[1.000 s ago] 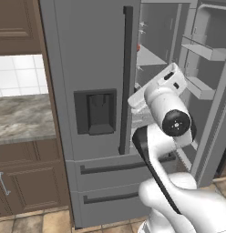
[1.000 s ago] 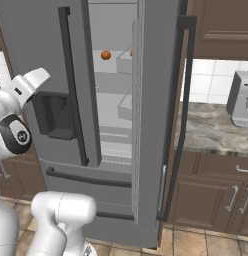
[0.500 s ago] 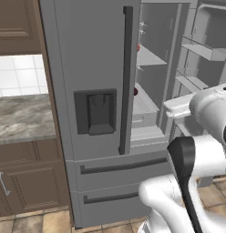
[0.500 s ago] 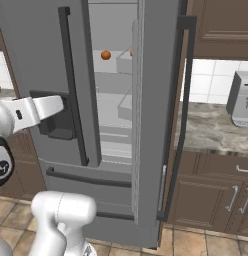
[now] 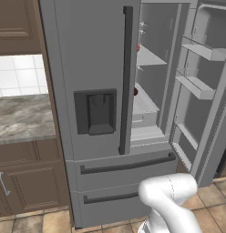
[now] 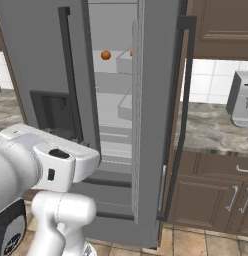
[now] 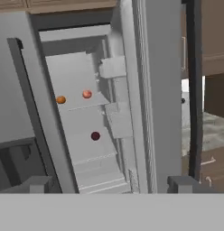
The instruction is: Place the tangerine in the correct fridge rack based on whether it is a fruit or vegetable. Finally, close the fridge door.
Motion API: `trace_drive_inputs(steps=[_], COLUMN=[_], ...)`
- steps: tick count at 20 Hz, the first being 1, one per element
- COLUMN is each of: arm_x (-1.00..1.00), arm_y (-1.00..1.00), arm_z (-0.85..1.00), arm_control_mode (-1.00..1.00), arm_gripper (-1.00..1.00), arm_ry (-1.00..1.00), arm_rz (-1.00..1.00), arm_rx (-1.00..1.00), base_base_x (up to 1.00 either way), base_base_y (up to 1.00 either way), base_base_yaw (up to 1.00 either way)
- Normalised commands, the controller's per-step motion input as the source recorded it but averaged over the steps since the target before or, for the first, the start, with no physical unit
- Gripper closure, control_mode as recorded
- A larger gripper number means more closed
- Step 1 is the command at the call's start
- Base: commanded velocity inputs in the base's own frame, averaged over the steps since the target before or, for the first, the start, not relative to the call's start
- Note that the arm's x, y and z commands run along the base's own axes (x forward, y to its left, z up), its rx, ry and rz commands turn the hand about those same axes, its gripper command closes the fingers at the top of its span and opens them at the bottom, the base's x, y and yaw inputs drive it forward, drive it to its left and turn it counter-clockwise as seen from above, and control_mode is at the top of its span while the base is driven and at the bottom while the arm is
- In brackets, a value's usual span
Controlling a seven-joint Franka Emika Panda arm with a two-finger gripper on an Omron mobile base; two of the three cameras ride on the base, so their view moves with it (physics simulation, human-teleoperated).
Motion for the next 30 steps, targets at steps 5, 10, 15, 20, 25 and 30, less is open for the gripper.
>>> trace_drive_inputs(steps=[5, 10, 15, 20, 25, 30], arm_x=[-0.17, 0.52, 0.78, 0.63, 0.47, 0.45], arm_y=[-1.0, -0.89, -0.65, -0.67, -0.6, -0.62], arm_z=[-0.34, -0.42, -0.66, -0.59, -0.49, -0.29], arm_control_mode=[-1.0, -1.0, -1.0, -1.0, -1.0, -1.0], arm_gripper=[-1.0, -1.0, -1.0, -1.0, -1.0, -1.0], arm_ry=[-0.06, 0.0, 0.01, 0.0, 0.0, 0.0], arm_rz=[0.0, 0.05, 0.19, 0.18, 0.17, 0.18], arm_rx=[0.38, 0.32, 0.24, 0.23, 0.24, 0.24], base_base_x=[0.0, 0.0, 0.0, 0.0, 0.0, 0.0], base_base_y=[0.0, 0.0, 0.0, 0.0, 0.0, 0.0], base_base_yaw=[0.0, 0.0, 0.0, 0.0, 0.0, 0.0])
